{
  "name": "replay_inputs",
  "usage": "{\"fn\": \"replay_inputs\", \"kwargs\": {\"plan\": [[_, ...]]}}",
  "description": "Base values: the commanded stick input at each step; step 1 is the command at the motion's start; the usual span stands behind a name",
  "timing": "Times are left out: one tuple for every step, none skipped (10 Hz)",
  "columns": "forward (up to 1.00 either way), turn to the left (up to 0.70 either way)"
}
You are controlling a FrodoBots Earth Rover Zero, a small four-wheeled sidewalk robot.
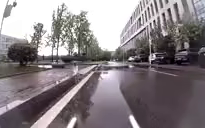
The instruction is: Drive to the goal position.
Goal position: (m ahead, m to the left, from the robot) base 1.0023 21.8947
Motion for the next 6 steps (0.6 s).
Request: {"fn": "replay_inputs", "kwargs": {"plan": [[0.70, 0.00], [0.70, 0.00], [0.70, 0.00], [0.70, 0.00], [0.70, 0.00], [0.70, 0.00]]}}
